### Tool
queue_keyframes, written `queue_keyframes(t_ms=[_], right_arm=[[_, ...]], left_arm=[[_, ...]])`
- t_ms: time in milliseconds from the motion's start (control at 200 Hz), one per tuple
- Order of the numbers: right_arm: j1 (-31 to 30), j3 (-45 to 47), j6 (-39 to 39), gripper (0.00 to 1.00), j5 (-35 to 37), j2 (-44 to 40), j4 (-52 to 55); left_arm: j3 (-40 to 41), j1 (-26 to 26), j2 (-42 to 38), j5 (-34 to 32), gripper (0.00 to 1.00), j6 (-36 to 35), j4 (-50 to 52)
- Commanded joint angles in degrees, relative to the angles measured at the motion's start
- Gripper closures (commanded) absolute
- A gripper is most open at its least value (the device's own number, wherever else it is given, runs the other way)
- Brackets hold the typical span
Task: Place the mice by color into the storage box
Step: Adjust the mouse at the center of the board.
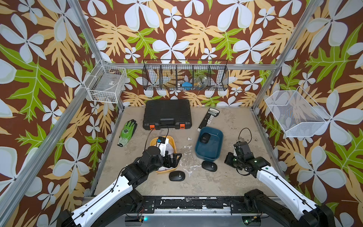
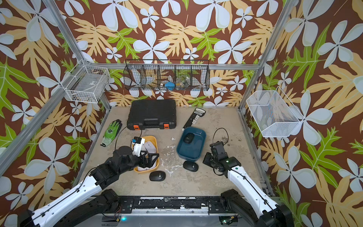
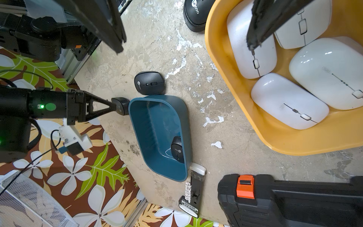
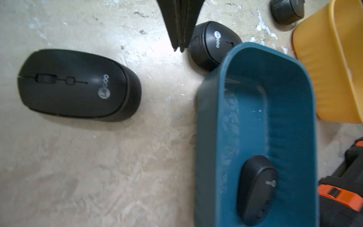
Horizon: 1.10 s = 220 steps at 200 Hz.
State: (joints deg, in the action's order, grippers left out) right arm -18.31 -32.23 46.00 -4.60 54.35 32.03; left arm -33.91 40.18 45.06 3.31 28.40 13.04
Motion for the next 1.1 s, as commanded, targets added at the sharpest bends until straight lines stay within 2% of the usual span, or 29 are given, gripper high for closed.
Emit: queue_keyframes(t_ms=[0, 290, 485, 786, 946, 1096], right_arm=[[0.1, 1.8, 2.2, 1.00, 2.3, 0.1, 2.1], [2.0, 4.5, 1.1, 1.00, 5.0, 4.8, 4.9], [8.0, 6.2, -0.6, 1.00, 6.2, 6.0, 3.4], [15.5, 2.4, -4.7, 1.00, 8.6, 14.8, -3.8], [22.5, -1.1, -9.8, 1.00, 6.7, 20.6, -7.1], [23.7, -5.5, -12.2, 1.00, 3.7, 27.7, -10.3]], left_arm=[[-0.1, -0.1, 0.6, 0.3, 0.00, 0.4, -2.5], [1.1, -0.1, 1.6, 0.5, 0.00, 0.3, -4.1], [1.0, -0.2, 2.0, 1.4, 0.00, 0.3, -5.0], [1.3, -0.2, 1.3, 2.4, 0.00, 0.5, -4.7], [1.7, -0.2, 0.3, 2.3, 0.00, 0.6, -3.5], [1.8, -0.2, -0.2, 2.0, 0.00, 0.4, -3.0]])
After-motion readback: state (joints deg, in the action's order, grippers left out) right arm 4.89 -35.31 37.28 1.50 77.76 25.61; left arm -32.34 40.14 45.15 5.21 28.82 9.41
